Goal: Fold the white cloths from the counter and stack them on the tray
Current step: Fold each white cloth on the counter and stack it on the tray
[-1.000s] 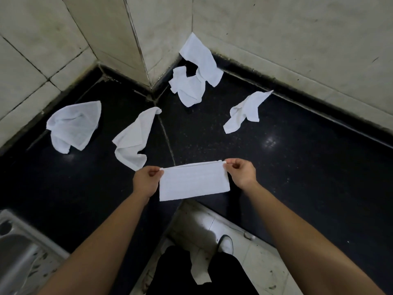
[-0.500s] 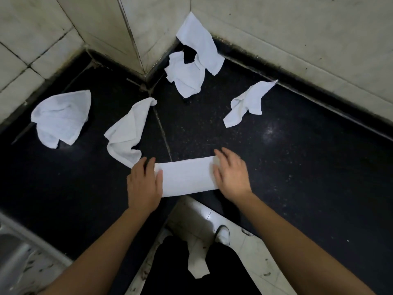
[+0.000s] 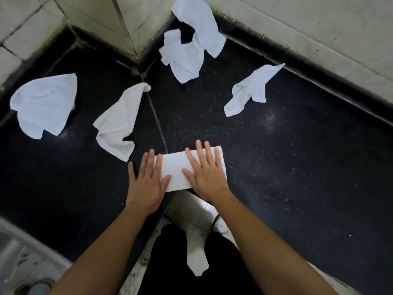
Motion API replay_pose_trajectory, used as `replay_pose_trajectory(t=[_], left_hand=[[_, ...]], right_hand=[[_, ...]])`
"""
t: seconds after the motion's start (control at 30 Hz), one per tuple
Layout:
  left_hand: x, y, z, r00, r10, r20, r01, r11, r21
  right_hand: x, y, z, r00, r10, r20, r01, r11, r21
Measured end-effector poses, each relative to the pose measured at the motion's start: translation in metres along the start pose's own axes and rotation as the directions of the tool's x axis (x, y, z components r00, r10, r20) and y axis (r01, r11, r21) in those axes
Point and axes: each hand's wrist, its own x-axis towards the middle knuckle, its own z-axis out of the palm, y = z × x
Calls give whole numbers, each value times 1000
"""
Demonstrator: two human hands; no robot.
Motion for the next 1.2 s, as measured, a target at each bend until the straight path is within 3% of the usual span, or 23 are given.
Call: replay_pose_trajectory(t=[0.2, 0.33, 0.4, 0.5, 0.67, 0.8, 0.87, 1.0, 1.1, 1.2], left_hand=[[-1, -2, 0, 1000, 0, 16, 0, 1000, -26], [-1, -1, -1, 1000, -2, 30, 2, 1000, -5], [-2, -2, -3, 999, -6, 37, 7, 1000, -11], [-1, -1, -7, 999, -1, 41, 2, 999, -37], [-26, 4, -17, 996, -89, -22, 83, 975, -205], [-54, -8, -21, 999, -33, -17, 29, 976, -218], [-59, -14, -21, 1000, -1, 9, 3, 983, -185], [-57, -18, -25, 997, 48, 57, -38, 985, -169], [-55, -18, -29, 999, -6, 40, 17, 964, -266], [-59, -25, -36, 978, -205, 34, 204, 916, -345]], right_hand=[[-20, 49, -8, 977, 210, 23, -211, 977, 39], [-41, 51, -26, 924, 378, -53, -365, 915, 170], [-46, 45, -36, 892, 452, -13, -431, 859, 278], [-39, 34, -43, 809, 563, 167, -571, 686, 452], [-27, 32, -61, 681, 642, 352, -701, 435, 565], [-27, 36, -64, 647, 610, 458, -634, 97, 767], [-31, 31, -73, 683, 537, 495, -570, -31, 821], [-30, 17, -81, 785, 476, 398, -443, -18, 896], [-22, -7, -81, 840, 451, 302, -413, 170, 895], [-10, -37, -80, 894, 391, 220, -374, 379, 846]])
